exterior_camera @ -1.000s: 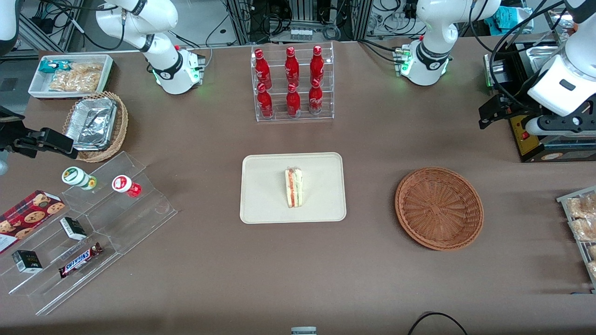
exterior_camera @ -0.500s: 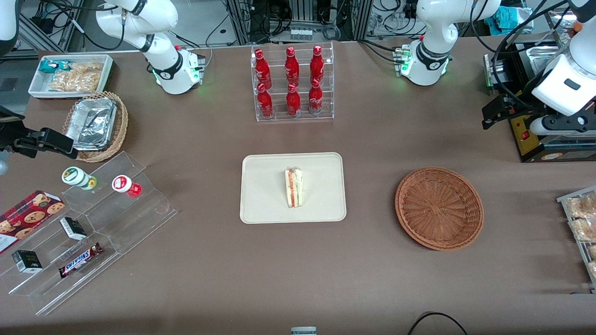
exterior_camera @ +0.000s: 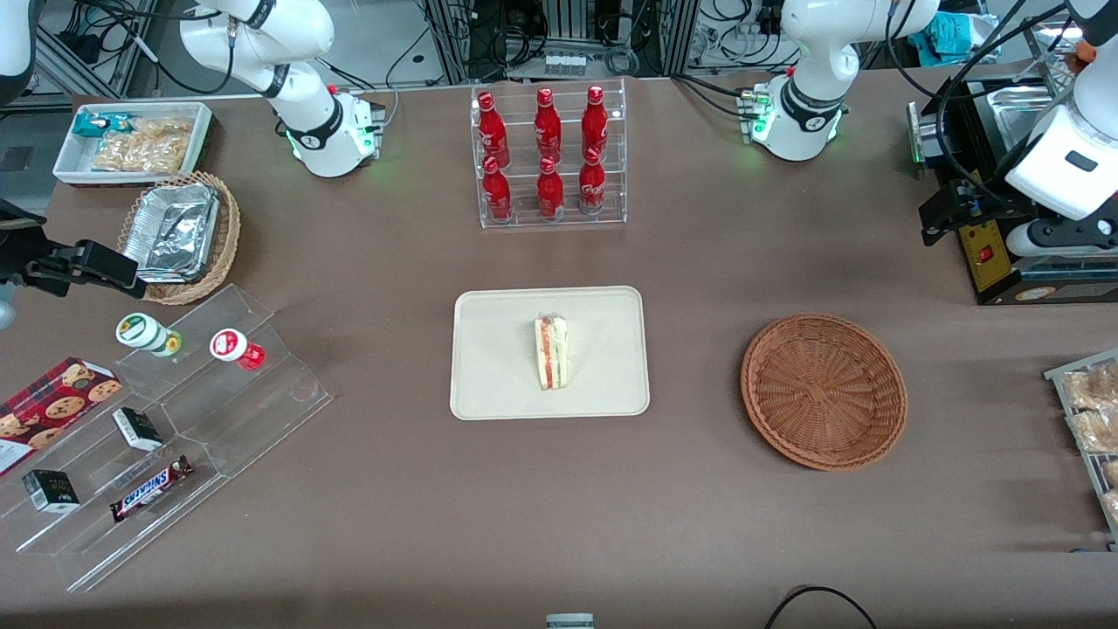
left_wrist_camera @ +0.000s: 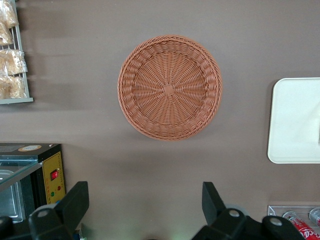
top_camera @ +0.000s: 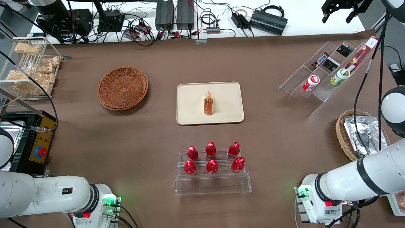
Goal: Place sandwich from basket to tray
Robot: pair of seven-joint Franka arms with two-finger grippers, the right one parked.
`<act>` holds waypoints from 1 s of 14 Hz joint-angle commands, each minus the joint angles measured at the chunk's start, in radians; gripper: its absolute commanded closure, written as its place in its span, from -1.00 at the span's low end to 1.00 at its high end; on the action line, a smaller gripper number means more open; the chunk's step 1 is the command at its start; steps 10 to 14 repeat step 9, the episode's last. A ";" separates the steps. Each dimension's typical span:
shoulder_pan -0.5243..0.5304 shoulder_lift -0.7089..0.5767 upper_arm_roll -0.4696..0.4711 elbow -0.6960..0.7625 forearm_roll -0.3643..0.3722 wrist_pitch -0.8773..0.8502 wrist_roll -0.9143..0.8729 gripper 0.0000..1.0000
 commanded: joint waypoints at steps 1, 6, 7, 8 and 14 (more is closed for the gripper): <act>0.010 -0.001 -0.008 0.010 0.004 0.000 -0.020 -1.00; 0.022 -0.001 0.004 0.014 -0.069 0.003 -0.032 -1.00; 0.025 -0.001 0.008 0.013 -0.074 0.002 -0.034 -1.00; 0.027 -0.001 0.008 0.013 -0.072 0.002 -0.034 -1.00; 0.025 -0.001 0.008 0.013 -0.072 0.002 -0.034 -1.00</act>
